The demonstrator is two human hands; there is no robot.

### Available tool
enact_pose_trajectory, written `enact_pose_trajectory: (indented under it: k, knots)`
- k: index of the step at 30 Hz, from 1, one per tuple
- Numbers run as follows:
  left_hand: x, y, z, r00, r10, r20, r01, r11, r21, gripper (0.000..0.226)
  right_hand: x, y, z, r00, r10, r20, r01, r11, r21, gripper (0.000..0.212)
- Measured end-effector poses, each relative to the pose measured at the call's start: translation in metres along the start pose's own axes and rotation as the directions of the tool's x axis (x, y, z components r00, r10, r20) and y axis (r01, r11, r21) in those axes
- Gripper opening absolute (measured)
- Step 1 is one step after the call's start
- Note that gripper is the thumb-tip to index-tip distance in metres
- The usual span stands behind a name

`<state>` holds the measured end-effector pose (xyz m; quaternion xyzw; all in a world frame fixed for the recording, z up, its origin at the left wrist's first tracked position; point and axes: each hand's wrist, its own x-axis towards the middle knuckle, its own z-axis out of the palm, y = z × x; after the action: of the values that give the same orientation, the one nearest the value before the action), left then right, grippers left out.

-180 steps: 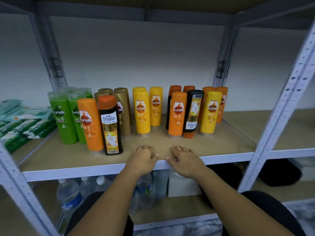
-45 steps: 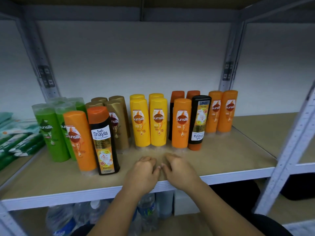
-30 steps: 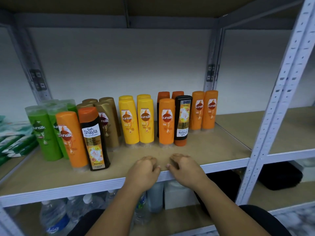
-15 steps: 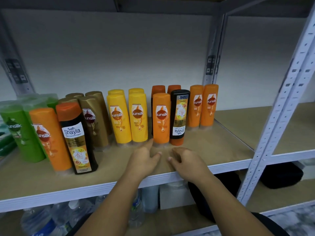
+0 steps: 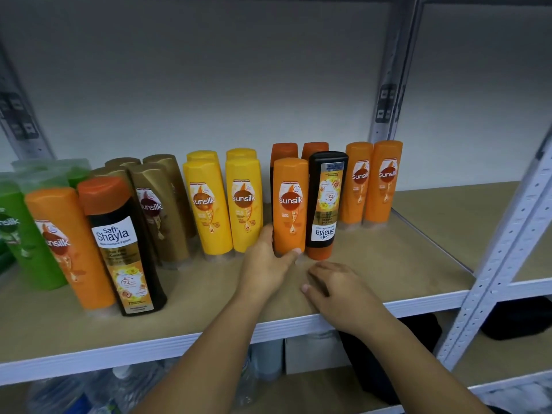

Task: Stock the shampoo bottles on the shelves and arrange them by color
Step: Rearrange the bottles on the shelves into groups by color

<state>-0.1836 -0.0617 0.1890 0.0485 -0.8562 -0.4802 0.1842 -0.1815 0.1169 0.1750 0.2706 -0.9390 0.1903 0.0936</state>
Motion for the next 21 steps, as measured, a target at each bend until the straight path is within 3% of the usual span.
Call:
enact_pose_trajectory:
  k: [8,14,21]
  knots:
    - [-0.009,0.006,-0.007,0.999,-0.035,-0.014,0.035,0.999,-0.019,0.057,-0.006,-0.005,-0.002,0.999,0.029,-0.035,-0.028,0.999,0.021,0.032]
    - [-0.033,0.004,-0.021,0.999,0.004,0.052,-0.002,0.999,-0.043,0.058,-0.012,-0.017,-0.007,0.977,0.191,-0.092,-0.149,0.929,0.340,0.057]
    - [-0.053,0.009,-0.016,0.970,0.100,0.223,-0.091,0.995,-0.049,0.040,-0.033,-0.027,-0.017,0.970,0.209,-0.121,-0.126,0.867,0.481,0.047]
